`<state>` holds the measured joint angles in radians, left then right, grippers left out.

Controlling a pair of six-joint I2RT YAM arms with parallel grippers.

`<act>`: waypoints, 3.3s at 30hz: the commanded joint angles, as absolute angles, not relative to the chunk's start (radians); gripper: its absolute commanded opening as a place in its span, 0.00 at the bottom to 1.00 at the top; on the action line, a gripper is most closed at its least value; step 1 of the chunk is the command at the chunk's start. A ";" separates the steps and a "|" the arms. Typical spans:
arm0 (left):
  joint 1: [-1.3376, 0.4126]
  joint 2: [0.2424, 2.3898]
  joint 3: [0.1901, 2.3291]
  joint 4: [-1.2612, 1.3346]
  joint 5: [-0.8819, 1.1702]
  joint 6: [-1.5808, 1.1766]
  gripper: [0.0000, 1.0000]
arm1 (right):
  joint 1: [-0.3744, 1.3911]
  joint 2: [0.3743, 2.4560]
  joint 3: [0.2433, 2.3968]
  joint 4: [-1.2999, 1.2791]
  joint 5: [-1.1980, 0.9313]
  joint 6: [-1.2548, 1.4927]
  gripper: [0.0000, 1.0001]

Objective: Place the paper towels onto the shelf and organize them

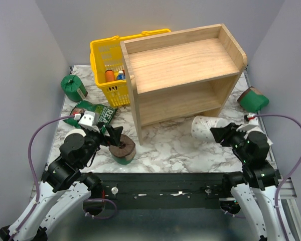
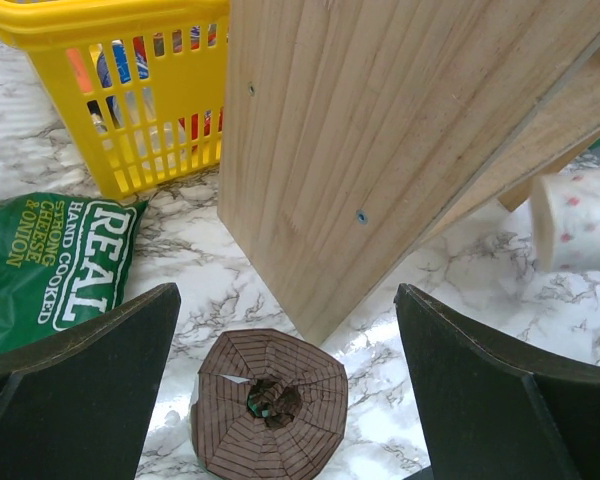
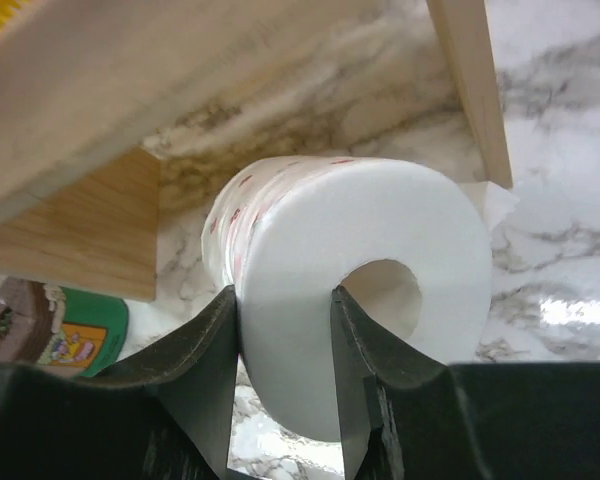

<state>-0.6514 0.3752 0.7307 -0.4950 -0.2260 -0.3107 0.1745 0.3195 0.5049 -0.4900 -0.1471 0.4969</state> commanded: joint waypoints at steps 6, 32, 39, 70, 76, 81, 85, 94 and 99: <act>-0.655 0.373 0.724 -0.469 -0.206 -0.302 0.99 | 0.169 0.414 1.053 -0.825 -0.029 0.273 0.23; -0.655 0.313 0.721 -0.468 -0.210 -0.302 0.99 | 0.169 0.931 1.919 -0.693 -0.377 -0.284 0.27; -0.655 0.313 0.721 -0.468 -0.210 -0.302 0.99 | 0.170 0.985 1.894 -0.658 -0.379 -0.435 0.28; -0.655 0.314 0.718 -0.465 -0.241 -0.298 0.99 | 0.285 1.190 1.928 -0.548 -0.292 -0.592 0.61; -0.655 0.314 0.718 -0.465 -0.241 -0.298 0.99 | 0.294 1.232 1.979 -0.543 -0.287 -0.566 0.65; -0.655 0.311 0.718 -0.466 -0.239 -0.296 0.99 | 0.299 1.213 2.026 -0.509 -0.196 -0.431 0.69; -0.655 0.311 0.718 -0.468 -0.236 -0.298 0.99 | 0.299 1.137 1.991 -0.503 0.121 -0.127 0.69; -0.655 0.282 0.719 -0.477 -0.241 -0.301 0.99 | 0.298 0.925 1.599 -0.509 0.612 -0.041 0.70; -0.655 0.281 0.719 -0.479 -0.242 -0.304 0.99 | 0.282 0.853 1.441 -0.505 0.696 -0.028 0.72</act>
